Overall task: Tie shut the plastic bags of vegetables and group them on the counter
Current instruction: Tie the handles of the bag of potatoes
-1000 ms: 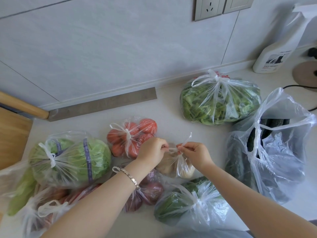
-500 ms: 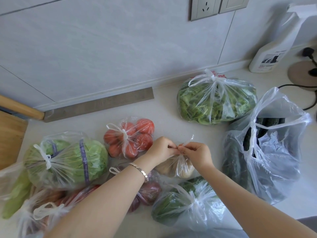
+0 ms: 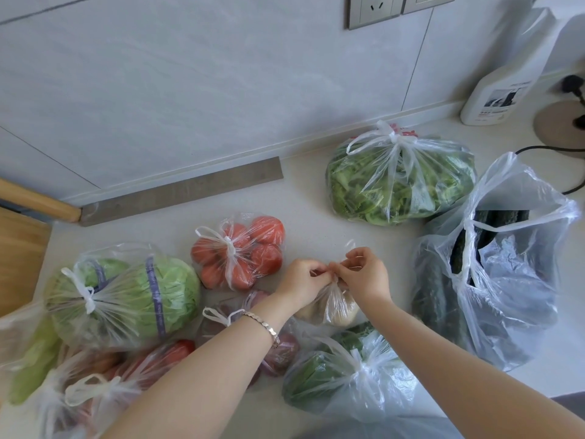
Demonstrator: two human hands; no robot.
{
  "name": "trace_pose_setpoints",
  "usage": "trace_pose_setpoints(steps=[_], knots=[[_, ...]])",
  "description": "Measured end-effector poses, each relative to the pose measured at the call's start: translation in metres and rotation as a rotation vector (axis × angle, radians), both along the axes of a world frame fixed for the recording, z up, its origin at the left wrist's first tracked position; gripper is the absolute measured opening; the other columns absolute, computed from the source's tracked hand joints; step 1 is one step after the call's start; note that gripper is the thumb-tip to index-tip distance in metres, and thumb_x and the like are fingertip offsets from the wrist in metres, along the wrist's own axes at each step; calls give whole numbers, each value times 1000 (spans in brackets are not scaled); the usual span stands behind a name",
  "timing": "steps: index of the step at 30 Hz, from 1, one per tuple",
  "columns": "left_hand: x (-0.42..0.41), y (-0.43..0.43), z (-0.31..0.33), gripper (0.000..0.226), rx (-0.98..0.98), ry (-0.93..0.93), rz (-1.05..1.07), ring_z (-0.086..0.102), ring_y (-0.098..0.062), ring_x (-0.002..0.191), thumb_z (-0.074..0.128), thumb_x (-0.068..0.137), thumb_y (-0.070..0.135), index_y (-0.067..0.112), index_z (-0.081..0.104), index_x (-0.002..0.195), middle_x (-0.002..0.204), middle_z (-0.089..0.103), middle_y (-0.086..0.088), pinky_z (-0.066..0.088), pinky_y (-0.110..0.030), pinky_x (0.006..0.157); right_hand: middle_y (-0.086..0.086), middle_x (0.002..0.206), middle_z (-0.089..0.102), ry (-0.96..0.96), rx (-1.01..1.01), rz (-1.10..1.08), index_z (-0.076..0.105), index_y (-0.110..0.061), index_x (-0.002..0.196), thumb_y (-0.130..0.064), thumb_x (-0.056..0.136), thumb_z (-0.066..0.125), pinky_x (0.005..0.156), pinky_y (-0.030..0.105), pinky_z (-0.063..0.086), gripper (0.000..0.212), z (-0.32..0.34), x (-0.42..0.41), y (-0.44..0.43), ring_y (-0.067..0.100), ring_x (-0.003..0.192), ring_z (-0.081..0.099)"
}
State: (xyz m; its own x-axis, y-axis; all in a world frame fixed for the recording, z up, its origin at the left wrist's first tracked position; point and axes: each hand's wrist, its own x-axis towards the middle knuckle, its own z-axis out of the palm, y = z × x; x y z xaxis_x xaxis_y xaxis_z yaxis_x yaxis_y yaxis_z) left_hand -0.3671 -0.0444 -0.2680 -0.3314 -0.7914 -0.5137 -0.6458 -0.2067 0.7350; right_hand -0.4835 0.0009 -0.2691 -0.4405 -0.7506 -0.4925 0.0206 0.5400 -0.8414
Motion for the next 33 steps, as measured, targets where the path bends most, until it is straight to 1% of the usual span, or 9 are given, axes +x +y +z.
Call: trace_pose_setpoints(steps=[3,9,14,18,21,25,27,29,33], knots=[[-1,-2,1,18,85,3,60,59,-13,80,62,86,18,6,70,97,90,69,-8,45,-23,75,0,78,64,57,-20,90,53,-15,87,-15,78,71,58,18,48,19,-1,0,5,15,68,60],[1,-7,8,9,156,-31,20,50,-6,61,60,88,18,14,67,86,62,55,7,42,-21,65,-2,86,67,261,-43,343,63,-17,96,-19,81,66,68,16,46,15,2,-2,12,10,77,60],[2,-10,15,16,108,-108,-128,53,-15,72,56,90,20,16,62,75,72,59,-2,42,-27,72,-1,82,64,309,-28,353,50,-23,89,-18,78,65,68,29,48,19,6,4,11,14,76,57],[0,-9,21,22,-6,-202,-273,61,-26,88,51,90,18,1,63,94,89,65,-11,48,-38,82,-10,61,44,451,-67,371,41,-18,79,-13,78,60,50,29,32,20,4,13,12,19,63,43],[-1,-7,23,23,-64,-245,-318,61,-30,93,50,89,18,1,62,99,98,67,-15,48,-41,84,-5,66,44,531,-90,423,40,-17,77,-9,76,60,51,29,29,21,2,16,13,21,66,41],[-2,-8,20,10,-37,-170,-215,55,-21,82,53,87,14,7,58,84,78,57,-4,43,-32,74,-2,76,53,395,-91,341,49,-14,85,-9,75,63,61,28,41,18,1,15,11,19,69,49],[1,-6,19,10,-50,-116,-175,53,-17,79,54,86,11,5,62,86,78,58,-3,41,-28,72,1,80,57,306,-138,284,56,-10,93,-7,75,65,65,17,43,21,0,13,11,17,72,53],[5,-5,17,12,-91,-62,-148,54,-15,74,56,85,8,2,65,89,77,60,-4,43,-23,68,-1,76,57,247,-161,275,54,-14,91,-7,76,67,60,5,40,20,-1,10,13,13,67,53],[9,-2,12,10,-132,47,-46,54,-1,68,62,83,5,4,69,91,74,61,6,43,-5,65,-7,68,55,151,-136,253,49,-22,79,-6,76,68,53,2,38,25,-1,9,12,3,59,49]])
